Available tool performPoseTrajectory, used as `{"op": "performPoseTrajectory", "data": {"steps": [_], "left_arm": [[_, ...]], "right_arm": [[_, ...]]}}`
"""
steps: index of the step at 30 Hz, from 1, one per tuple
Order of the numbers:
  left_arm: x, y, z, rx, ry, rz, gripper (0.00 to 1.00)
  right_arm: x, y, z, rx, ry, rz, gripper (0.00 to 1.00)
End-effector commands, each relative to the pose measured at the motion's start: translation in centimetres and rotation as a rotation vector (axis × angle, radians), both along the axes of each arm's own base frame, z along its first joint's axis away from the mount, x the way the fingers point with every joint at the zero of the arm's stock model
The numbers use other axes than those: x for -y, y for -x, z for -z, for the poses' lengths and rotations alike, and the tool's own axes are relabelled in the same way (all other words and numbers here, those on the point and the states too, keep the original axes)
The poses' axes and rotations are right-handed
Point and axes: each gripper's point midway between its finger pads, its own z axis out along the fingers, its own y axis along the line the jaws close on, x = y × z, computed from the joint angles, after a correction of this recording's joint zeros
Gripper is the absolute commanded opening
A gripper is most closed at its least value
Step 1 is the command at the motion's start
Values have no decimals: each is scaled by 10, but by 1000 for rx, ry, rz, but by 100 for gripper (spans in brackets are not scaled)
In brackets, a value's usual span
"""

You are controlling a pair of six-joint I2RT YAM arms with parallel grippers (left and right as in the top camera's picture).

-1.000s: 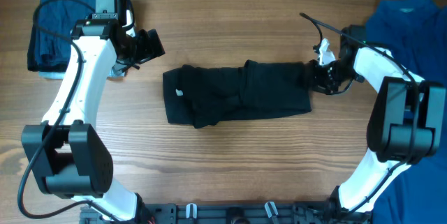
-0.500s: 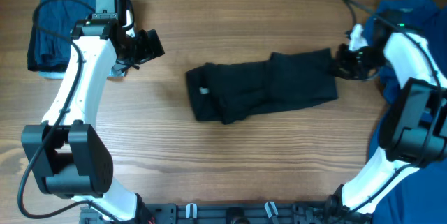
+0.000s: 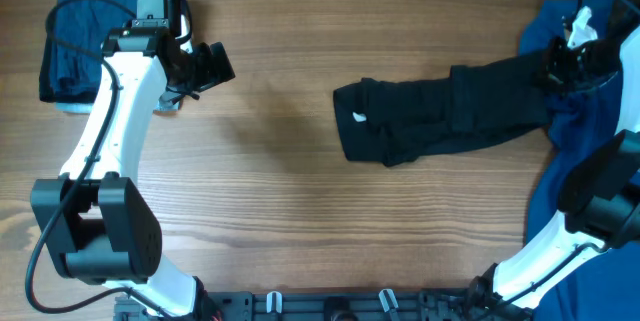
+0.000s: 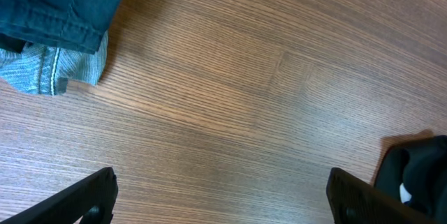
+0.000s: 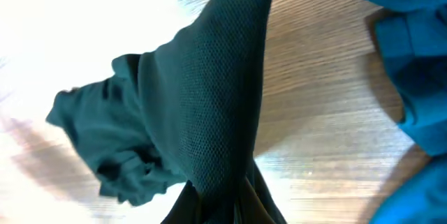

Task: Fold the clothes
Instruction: 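Lift the right end and fold it leftward onto the bundle with the right gripper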

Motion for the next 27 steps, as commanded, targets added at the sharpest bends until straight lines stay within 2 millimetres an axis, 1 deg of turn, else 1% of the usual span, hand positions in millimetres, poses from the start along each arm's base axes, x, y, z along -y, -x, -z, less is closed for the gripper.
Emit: {"op": "performPoseTrajectory", "data": {"steps": [1,2,3,5,7,12,14,16,18,19,21,25,27], "left_arm": [[-3,-3,-12,33,-13,-7,96],[-3,-3,-12,33,-13,-7,96],[-3,-3,-12,37,-12,-8,96],[-3,-5,-13,43,-12,-7,96],[-3,-6,-13,48,-12,-7,96],[-3,-7,-13,51,-12,-7,96],[-3,-7,-13,51,-12,-7,96],[-3,-7,-14,52,-12,-7,96],[-3,-7,-14,54,-12,-7,96],[-3,-7,-14,54,-12,-7,96],[-3,-7,-14,54,-12,-7,96],[-3,-7,-14,54,-12,-7,96],[-3,-7,-14,54,-12,-7,97]], "right_arm": [[-22,-6,-16,11,10,-67,4],[-32,-5,-18,1,7,-93,4],[-48,-5,-18,-11,3,-129,4],[-67,-4,-18,-22,-1,-175,4],[-92,-2,-18,-37,-4,-237,4],[-152,12,-17,-86,-1,-394,4],[-172,14,-16,-101,-2,-390,4],[-187,15,-15,-102,0,-415,4],[-209,13,-12,-86,8,-455,4],[-214,13,-9,-78,29,-474,4],[-226,12,0,-74,63,-485,7],[-255,16,17,-71,63,-490,9],[-266,18,30,-57,71,-519,14]]}}
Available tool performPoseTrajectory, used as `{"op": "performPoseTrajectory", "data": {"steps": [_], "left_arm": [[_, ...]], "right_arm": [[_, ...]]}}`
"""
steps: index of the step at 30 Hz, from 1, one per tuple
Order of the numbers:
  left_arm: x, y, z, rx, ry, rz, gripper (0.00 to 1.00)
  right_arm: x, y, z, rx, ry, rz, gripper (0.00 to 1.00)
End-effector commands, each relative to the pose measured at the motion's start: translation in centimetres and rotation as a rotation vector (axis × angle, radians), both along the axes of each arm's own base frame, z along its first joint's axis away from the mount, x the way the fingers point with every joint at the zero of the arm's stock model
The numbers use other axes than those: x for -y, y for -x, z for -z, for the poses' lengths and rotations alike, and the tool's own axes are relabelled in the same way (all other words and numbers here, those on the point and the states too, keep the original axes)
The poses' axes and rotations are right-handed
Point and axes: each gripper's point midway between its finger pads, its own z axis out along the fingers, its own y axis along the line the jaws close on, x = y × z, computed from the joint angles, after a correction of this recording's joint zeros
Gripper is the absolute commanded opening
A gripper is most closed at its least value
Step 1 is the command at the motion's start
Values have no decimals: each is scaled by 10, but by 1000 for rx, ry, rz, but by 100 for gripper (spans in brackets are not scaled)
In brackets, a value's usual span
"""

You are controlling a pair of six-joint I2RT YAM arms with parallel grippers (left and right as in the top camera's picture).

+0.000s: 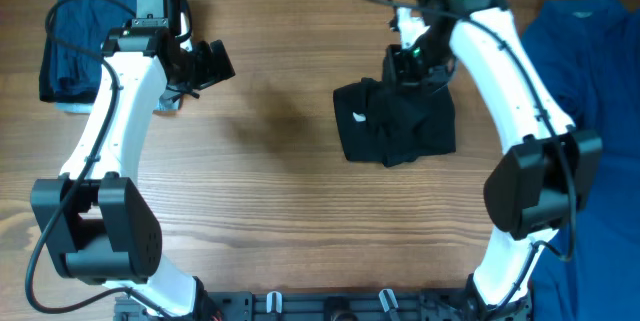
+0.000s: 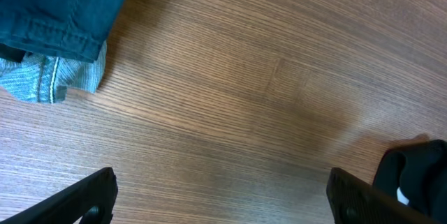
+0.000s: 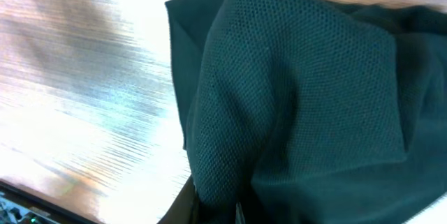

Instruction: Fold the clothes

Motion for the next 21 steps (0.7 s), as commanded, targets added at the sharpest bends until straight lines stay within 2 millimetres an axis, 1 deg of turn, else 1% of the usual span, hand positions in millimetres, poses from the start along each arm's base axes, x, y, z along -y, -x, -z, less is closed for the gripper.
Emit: {"op": "performPoseTrajectory", "data": {"steps": [1,2,4,5,7,9,10,11,12,13,14,15,16,17,18,19,20,21], "left_arm": [[-3,-3,-12,35,-11,-7,96],[-3,-3,-12,35,-11,-7,97],[-3,-3,-12,35,-11,-7,97],[-3,-3,-12,35,-11,-7,97],[-3,-3,-12,35,-11,-7,97],[-3,-3,-12,35,-11,-7,97],[-3,-3,-12,35,-11,-7,97],[-3,-3,-12,35,-11,-7,97],[-3,-3,-12,36,-11,-7,97],[-3,-3,-12,37,-11,-7,97],[-2,-4,-13,41,-10,-6,97],[-2,-6,-13,48,-10,-7,97],[-2,-8,-14,59,-9,-6,96],[0,-11,-16,72,2,-2,94],[5,-14,-18,85,31,10,81],[14,-18,-21,103,76,30,34],[26,-22,-25,126,125,57,4],[37,-26,-29,151,165,85,4]], "right_arm": [[-18,8,27,-19,23,-10,16],[-23,10,36,-15,22,-22,15],[-28,11,48,-15,18,-2,14],[-33,10,56,-8,11,19,12],[-39,7,61,13,0,20,13],[-42,2,63,38,-11,21,30],[-43,1,63,43,-13,25,36],[-48,-1,60,42,-45,36,39],[-60,0,54,32,-116,21,40],[-75,0,44,29,-216,-17,43],[-90,1,29,38,-330,-80,46],[-98,1,15,49,-410,-126,48],[-95,-2,3,54,-435,-120,50],[-82,-7,-6,61,-421,-94,50],[-67,-11,-14,68,-399,-61,50],[-51,-14,-21,78,-385,-35,49],[-36,-14,-27,90,-379,-28,44],[-22,-13,-30,95,-361,-18,26]]}}
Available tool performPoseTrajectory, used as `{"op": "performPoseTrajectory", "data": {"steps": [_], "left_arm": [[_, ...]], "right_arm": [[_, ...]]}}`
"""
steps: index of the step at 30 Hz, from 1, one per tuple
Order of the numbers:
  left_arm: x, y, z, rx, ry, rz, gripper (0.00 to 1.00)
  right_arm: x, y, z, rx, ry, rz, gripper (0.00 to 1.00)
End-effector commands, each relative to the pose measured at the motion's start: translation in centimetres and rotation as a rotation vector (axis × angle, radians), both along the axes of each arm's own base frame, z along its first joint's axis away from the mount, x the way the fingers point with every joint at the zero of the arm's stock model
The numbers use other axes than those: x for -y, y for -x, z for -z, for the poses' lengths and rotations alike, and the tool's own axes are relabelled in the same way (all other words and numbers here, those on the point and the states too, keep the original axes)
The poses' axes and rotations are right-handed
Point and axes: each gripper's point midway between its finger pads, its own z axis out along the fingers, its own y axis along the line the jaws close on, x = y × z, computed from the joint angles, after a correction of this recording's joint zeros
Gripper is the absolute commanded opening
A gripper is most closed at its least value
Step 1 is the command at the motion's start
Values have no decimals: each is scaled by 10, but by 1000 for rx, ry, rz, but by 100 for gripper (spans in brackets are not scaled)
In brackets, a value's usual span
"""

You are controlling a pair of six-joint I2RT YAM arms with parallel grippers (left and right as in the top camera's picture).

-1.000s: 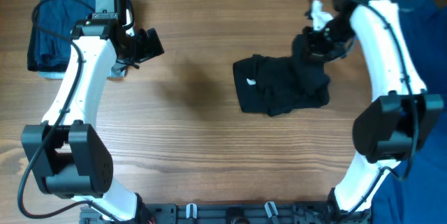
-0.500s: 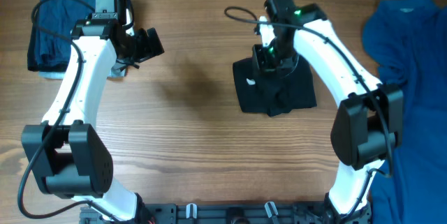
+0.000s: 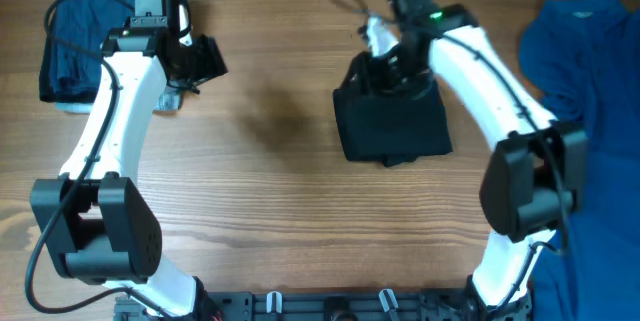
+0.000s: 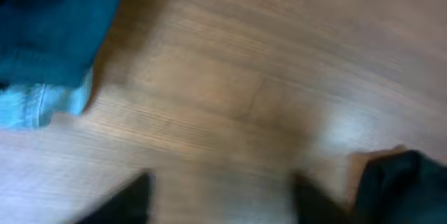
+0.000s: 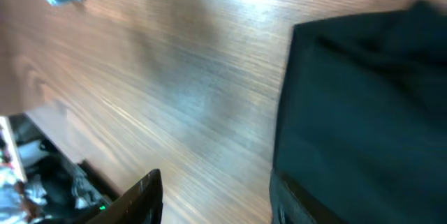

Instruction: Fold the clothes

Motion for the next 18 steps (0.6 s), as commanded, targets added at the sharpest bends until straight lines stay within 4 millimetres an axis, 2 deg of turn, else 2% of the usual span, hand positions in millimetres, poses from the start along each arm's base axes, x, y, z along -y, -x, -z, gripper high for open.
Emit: {"op": "performPoseTrajectory", "data": {"steps": [1,2,3,4,7,9,13,15,18], "left_arm": [[46,-16,-28,116,164,119,4],[60,-19,-32,142,181,153,4],[78,-21,-36,169,194,196,4],[100,-22,-39,192,201,246,4],[157,-19,-38,232,218,368,4],[190,-17,-31,244,224,436,4],[248,-21,10,249,250,514,4],[268,-20,31,231,279,537,4],[280,-16,48,210,294,559,4]], "right_arm": [[54,-9,-37,81,10,48,10],[78,-10,-33,70,81,92,4],[102,-12,-28,63,145,135,4],[117,-15,-27,70,160,153,4],[141,-20,-24,91,153,171,4],[151,-23,-19,92,159,195,4],[163,-33,-3,120,156,225,4],[162,-38,8,148,145,227,4],[160,-43,25,179,126,229,4]]}}
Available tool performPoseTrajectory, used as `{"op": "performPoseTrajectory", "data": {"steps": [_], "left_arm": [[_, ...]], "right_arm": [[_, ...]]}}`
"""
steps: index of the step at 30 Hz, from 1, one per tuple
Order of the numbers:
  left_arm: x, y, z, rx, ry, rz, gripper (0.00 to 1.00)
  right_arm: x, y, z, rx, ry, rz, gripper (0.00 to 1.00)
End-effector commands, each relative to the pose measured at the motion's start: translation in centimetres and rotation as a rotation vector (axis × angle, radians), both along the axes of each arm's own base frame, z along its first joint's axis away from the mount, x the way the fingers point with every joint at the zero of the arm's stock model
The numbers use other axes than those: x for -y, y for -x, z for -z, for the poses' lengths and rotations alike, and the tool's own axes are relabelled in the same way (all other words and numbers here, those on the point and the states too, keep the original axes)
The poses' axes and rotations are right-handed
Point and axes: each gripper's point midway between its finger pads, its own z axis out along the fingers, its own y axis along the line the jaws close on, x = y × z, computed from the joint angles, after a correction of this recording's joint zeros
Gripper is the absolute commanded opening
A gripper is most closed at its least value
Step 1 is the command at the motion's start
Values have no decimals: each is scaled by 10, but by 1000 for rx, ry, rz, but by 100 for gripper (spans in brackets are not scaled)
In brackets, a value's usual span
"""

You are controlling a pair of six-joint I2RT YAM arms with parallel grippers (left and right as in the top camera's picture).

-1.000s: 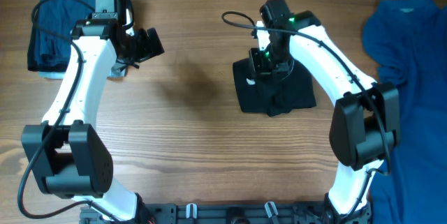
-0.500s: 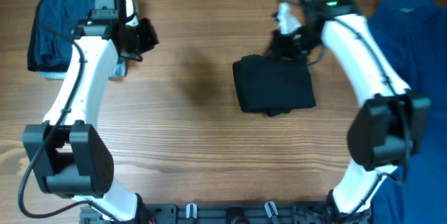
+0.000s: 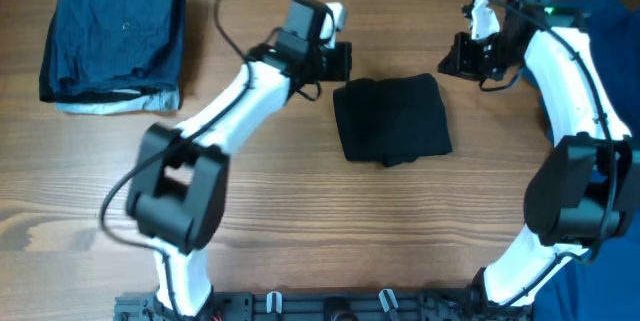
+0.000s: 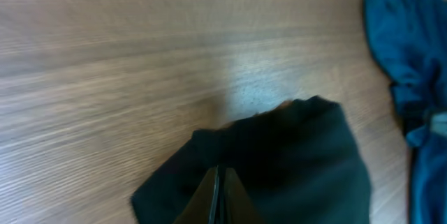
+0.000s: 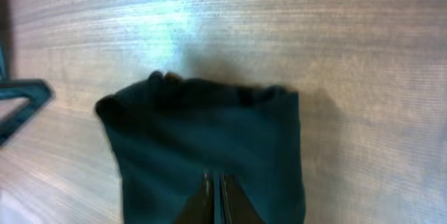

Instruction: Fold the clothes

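Note:
The black garment [image 3: 390,119] lies folded into a compact rectangle at the middle of the table. My left gripper [image 3: 338,61] reaches across to the garment's far left corner; the left wrist view shows it [image 4: 220,172] shut above the dark cloth [image 4: 279,161]. Just off the far right corner, my right gripper [image 3: 458,58] is apart from the cloth. In its own view it [image 5: 215,178] is shut with the garment [image 5: 209,140] below. I see nothing pinched in either one.
A folded stack of blue jeans [image 3: 112,41] sits at the far left corner. A loose blue garment [image 3: 612,21] lies along the right edge, also visible in the left wrist view [image 4: 398,42]. Bare wood [image 3: 300,221] lies in front of the black garment.
My left gripper has gone from beside the jeans to the black garment's far left corner and is now shut. The right gripper, open over the garment before, is now shut off its far right corner.
First my right gripper held one end of the black garment, stretched out toward the blue cloth, while the left stood open by the jeans. Then that end was over the garment's other half. The right gripper then stood open above the folded garment. Now both grippers are shut at its far corners.

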Motion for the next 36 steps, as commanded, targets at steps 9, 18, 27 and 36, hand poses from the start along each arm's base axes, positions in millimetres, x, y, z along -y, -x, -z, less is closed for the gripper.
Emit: {"op": "performPoseTrajectory", "data": {"steps": [9,18,27,36], "left_arm": [[5,25,99,-215,-81,17,4],[-10,5,68,-95,-165,11,4],[-11,0,-102,152,-27,-7,5],[7,61,-8,-248,-49,136,4]], "right_arm": [[-8,14,84,80,-43,1,4],[-7,2,80,206,-22,-27,4],[-9,32,-45,184,-21,-32,4],[-17,97,62,-120,-60,13,4]]}}
